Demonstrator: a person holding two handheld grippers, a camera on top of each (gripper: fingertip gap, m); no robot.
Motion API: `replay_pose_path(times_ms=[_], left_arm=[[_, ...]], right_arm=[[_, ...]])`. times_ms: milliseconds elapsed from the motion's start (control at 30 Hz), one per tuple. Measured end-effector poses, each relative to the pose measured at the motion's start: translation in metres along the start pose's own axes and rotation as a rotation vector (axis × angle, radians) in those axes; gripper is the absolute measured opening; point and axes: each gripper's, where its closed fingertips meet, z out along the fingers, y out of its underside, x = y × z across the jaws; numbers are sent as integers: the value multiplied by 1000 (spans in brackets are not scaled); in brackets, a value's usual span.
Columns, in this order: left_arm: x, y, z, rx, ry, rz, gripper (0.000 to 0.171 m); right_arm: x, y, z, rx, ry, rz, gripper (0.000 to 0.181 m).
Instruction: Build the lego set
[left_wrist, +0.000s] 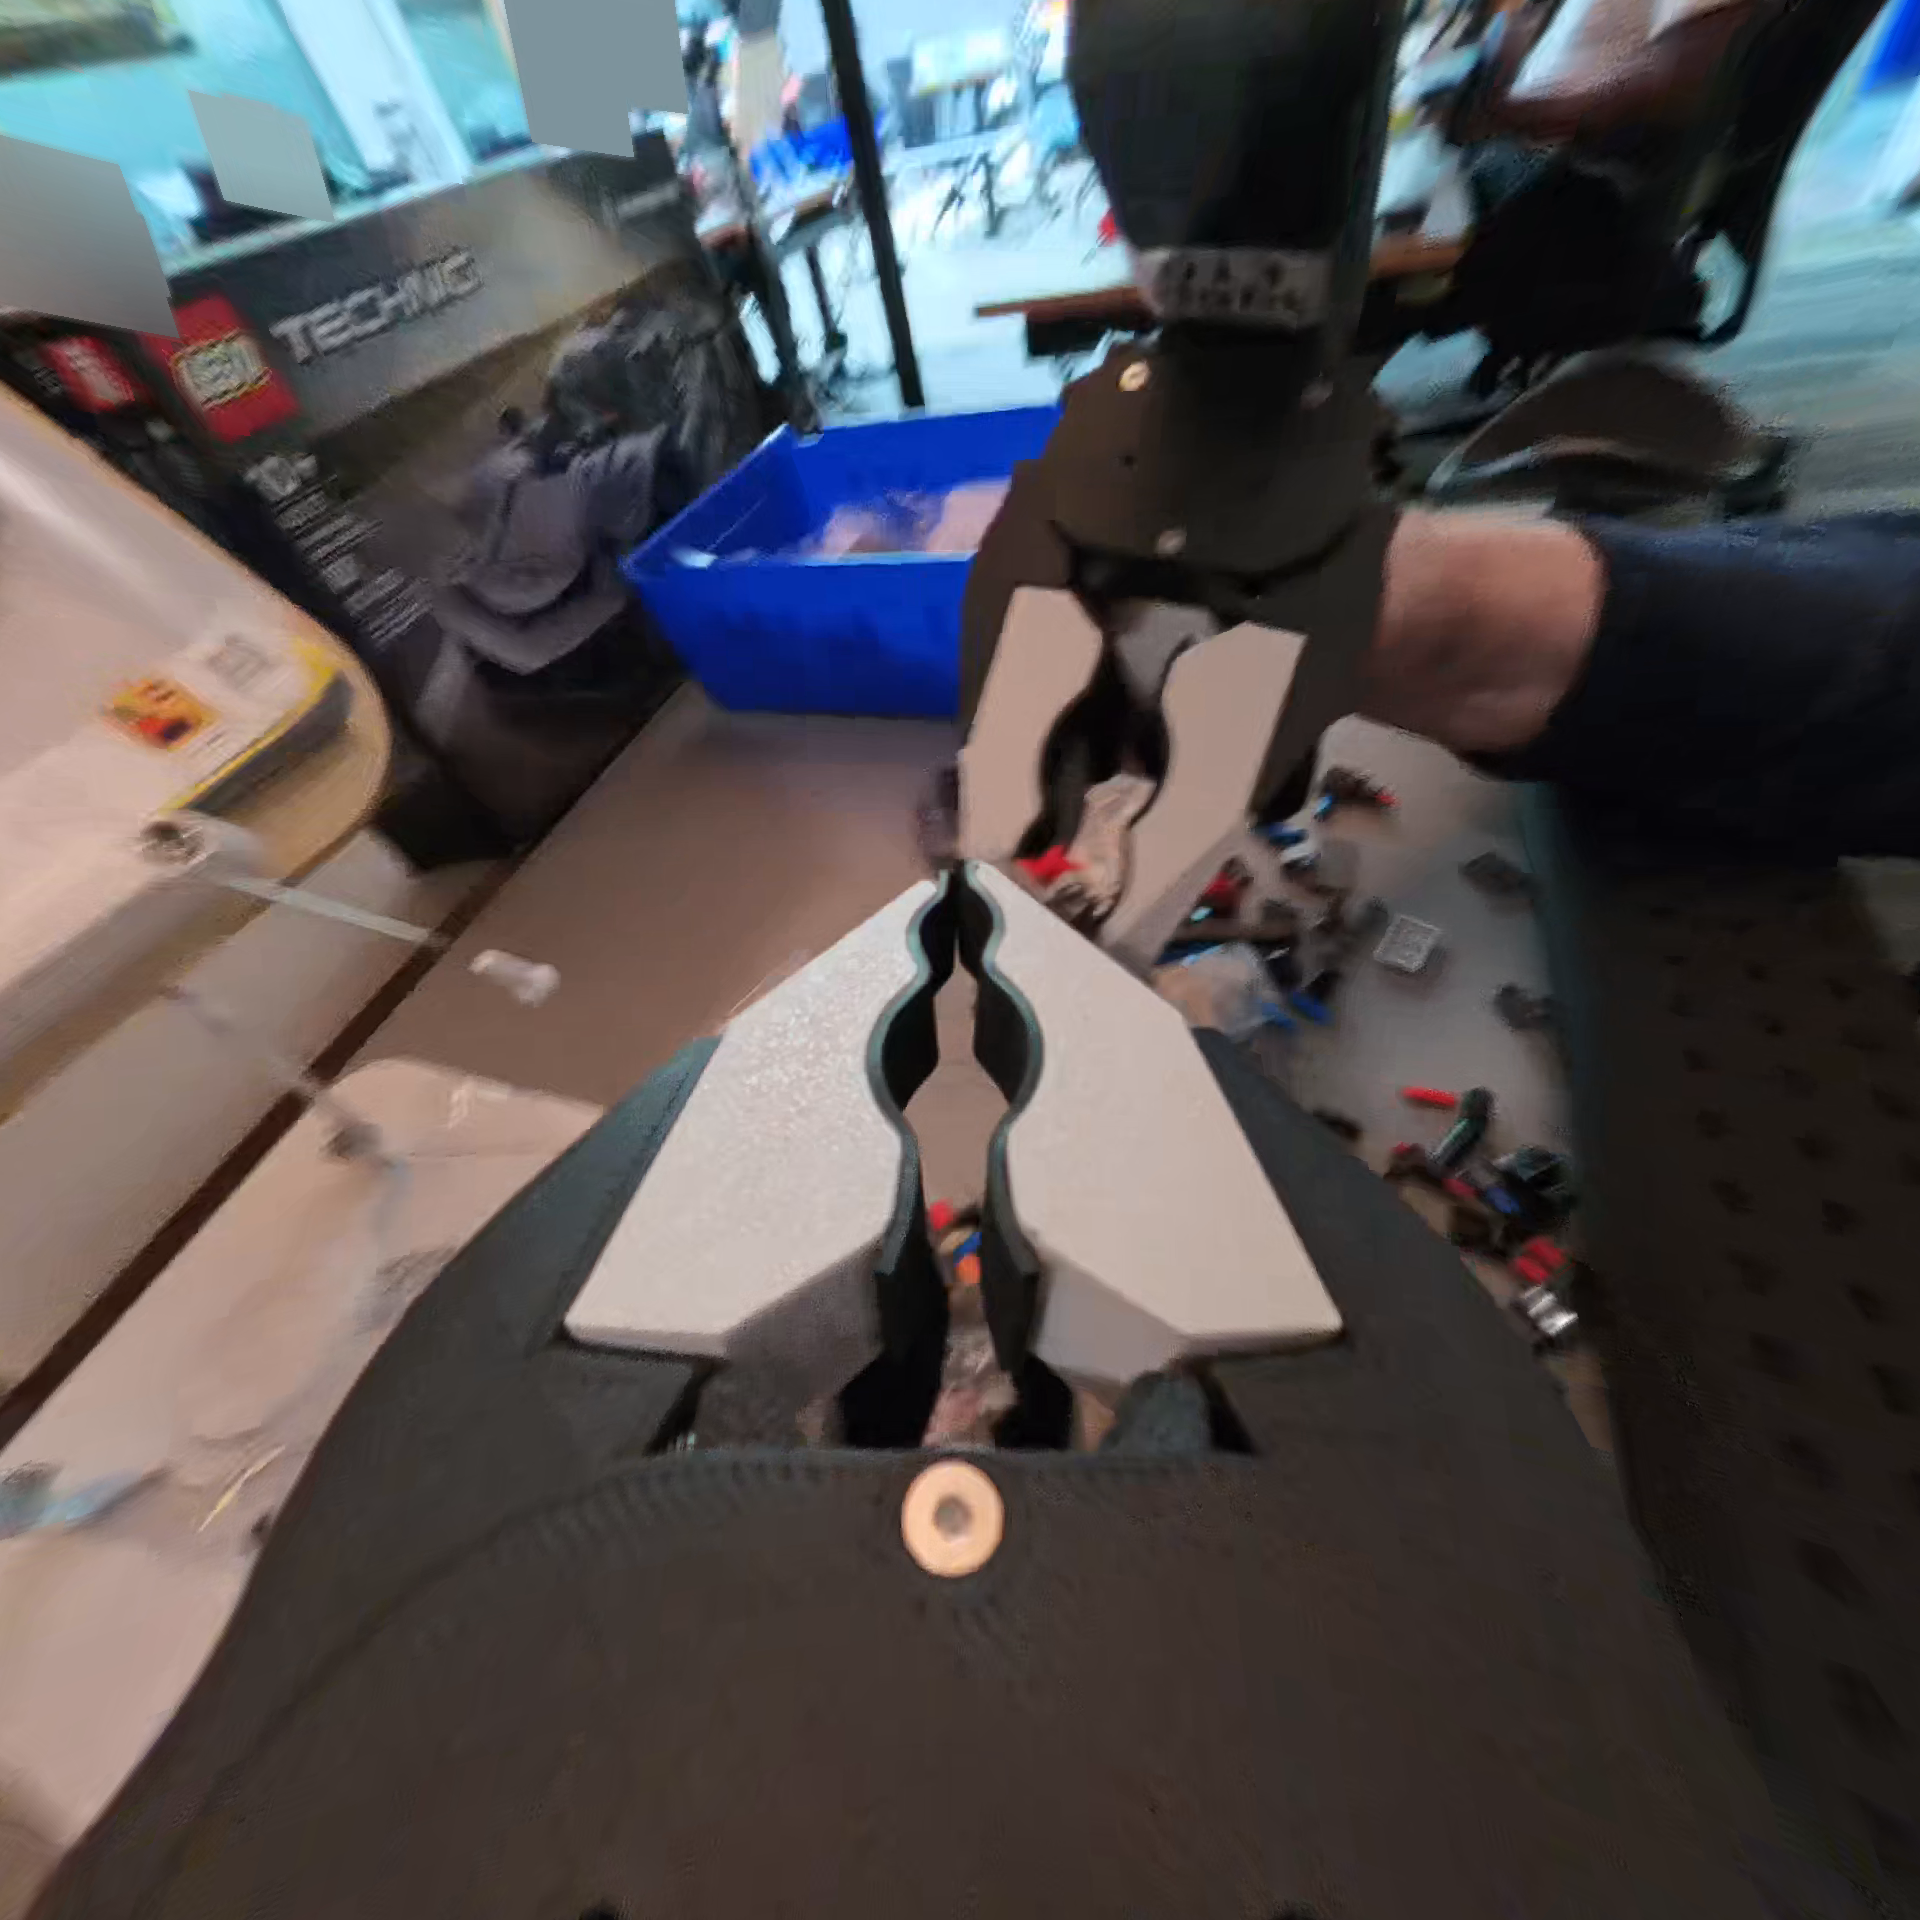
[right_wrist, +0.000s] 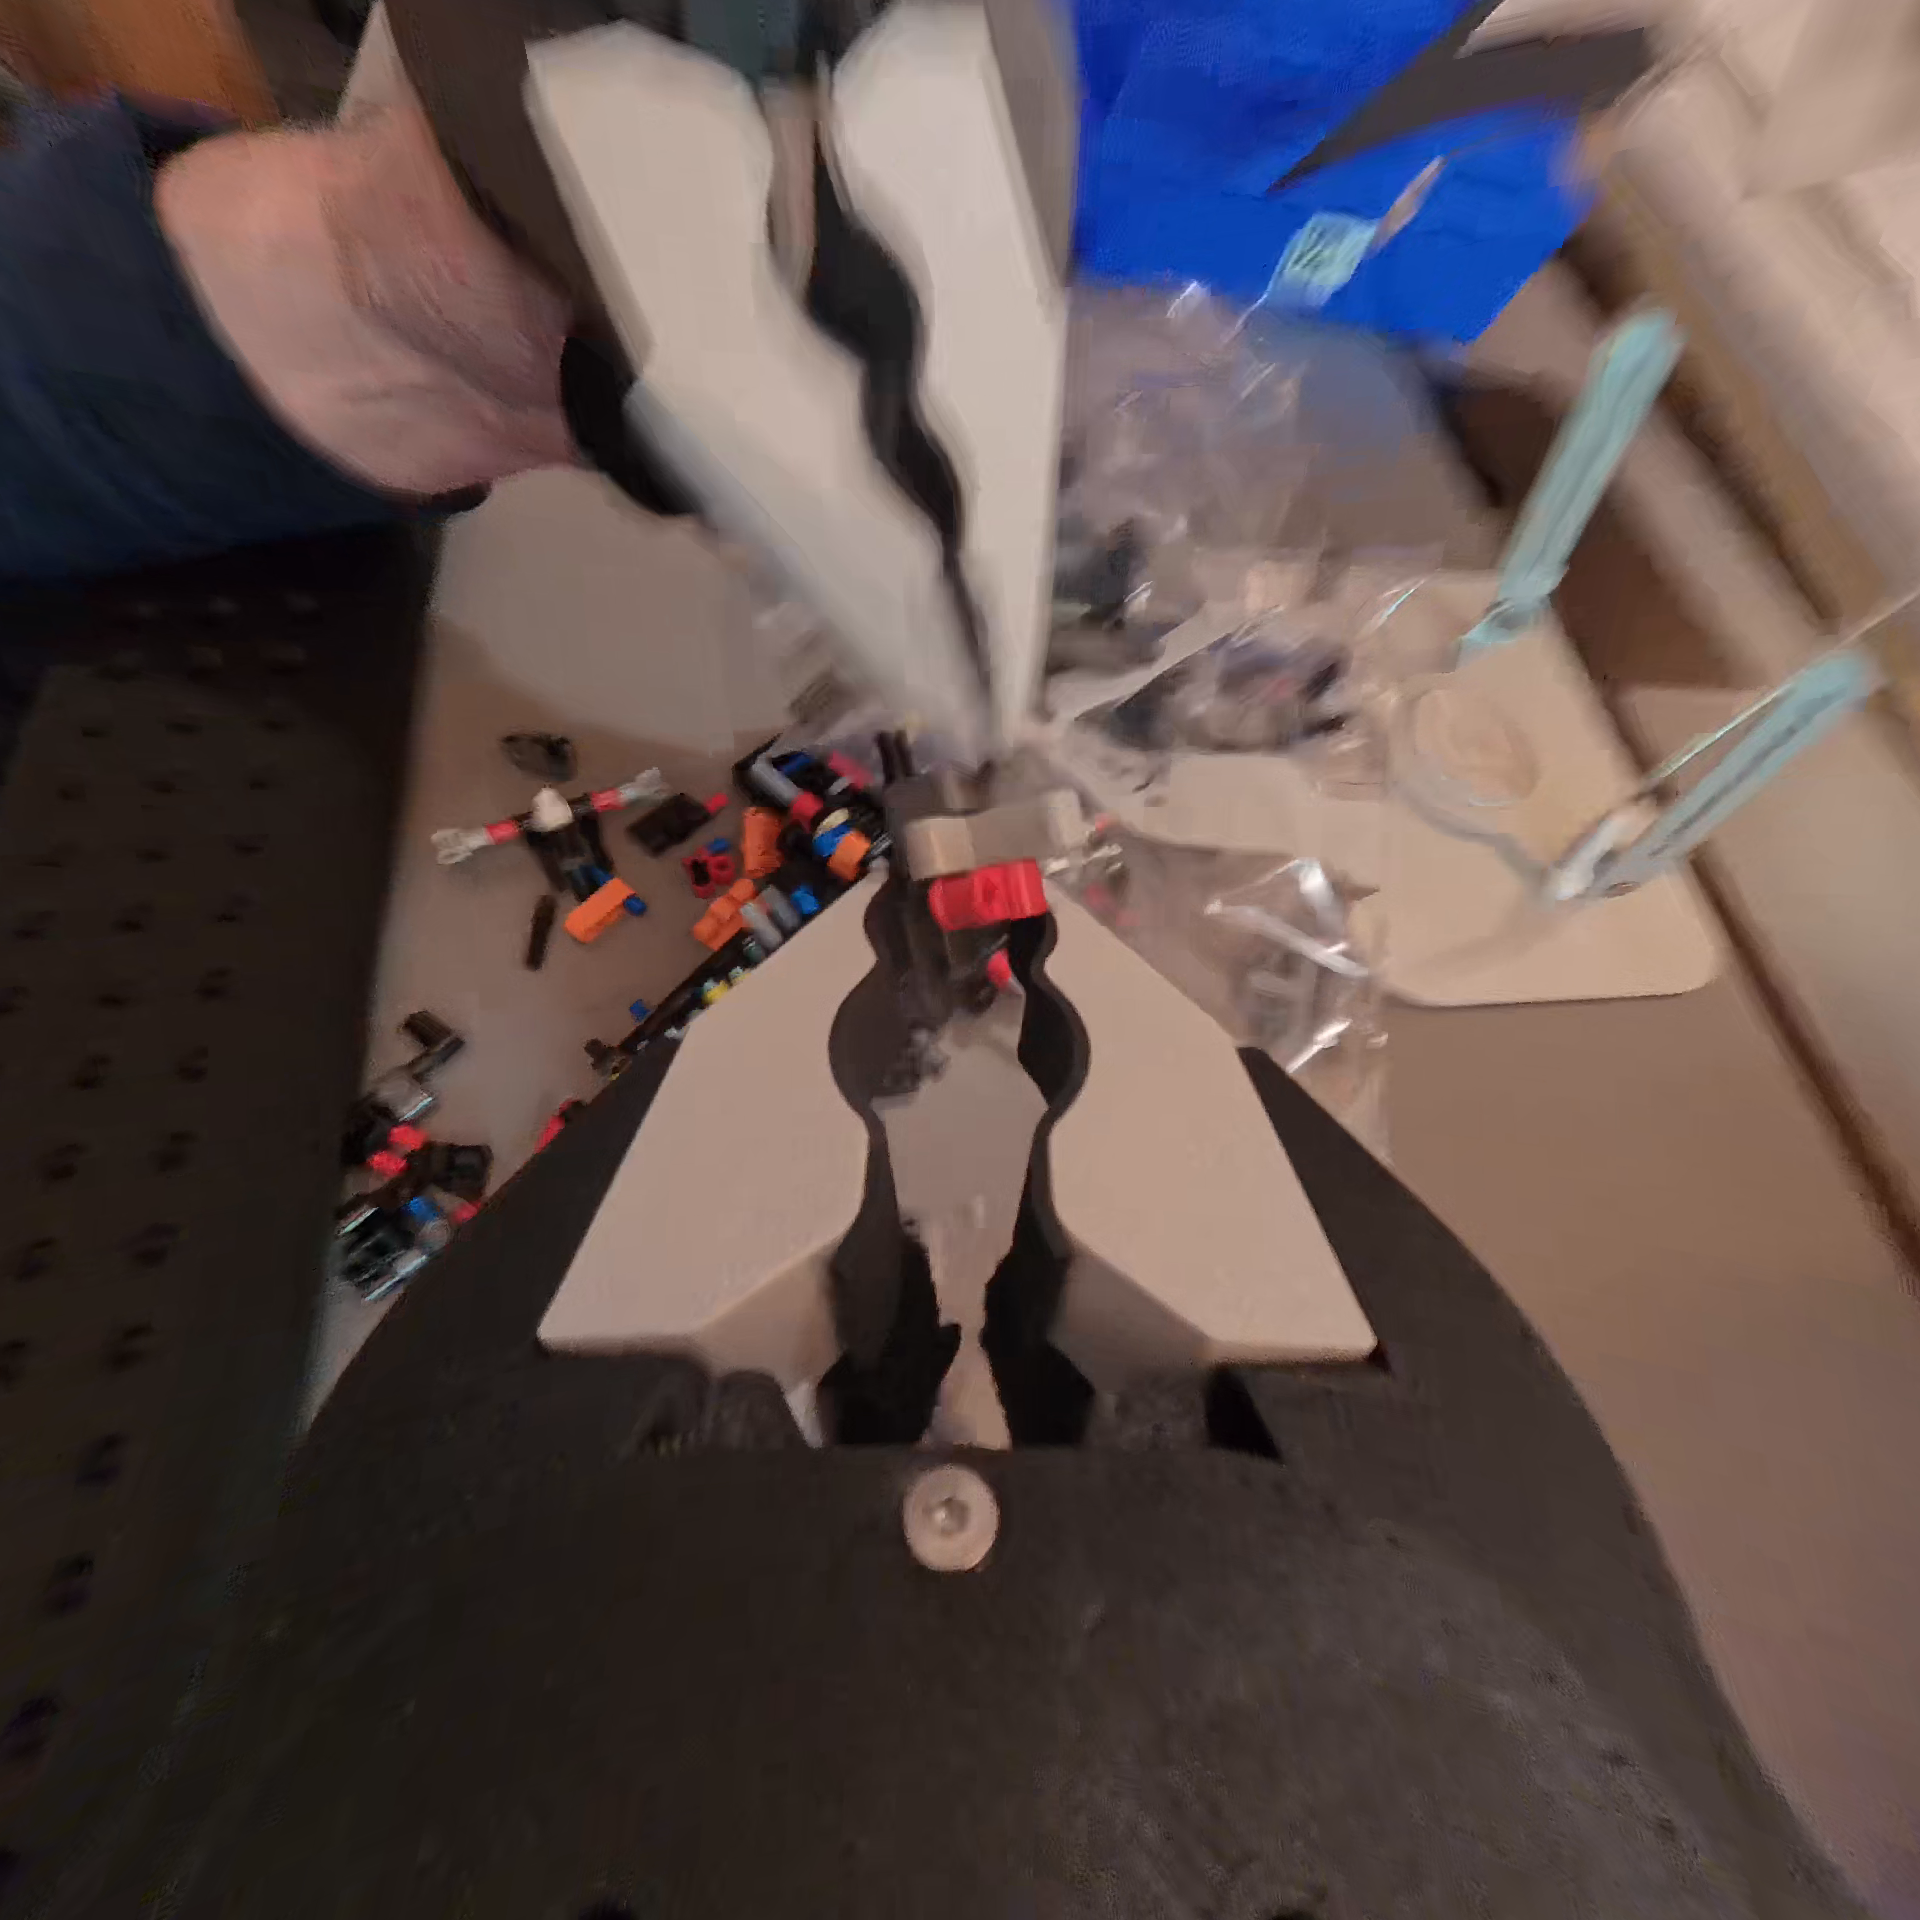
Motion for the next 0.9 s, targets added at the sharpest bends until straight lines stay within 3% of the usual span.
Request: replay_pose_path(times_ms=[67,133,267,567,900], left_arm=[[-9,2,-10,-7,-50,45,0],[-2,2,-9,18,19,-3,0],[1,8,3,-9,26,5,0],[20,16,10,-58,111,51,25],[26,19,13,-80,144,24,16]], right_arm=[[-7,1,1,28,-68,47,15],[-6,-7,-2,53,-40,24,15],[-1,-1,0,31,-4,9,16],[-9,-1,-2,74,-141,101,17],[-15,-1,-2,103,-242,175,16]])
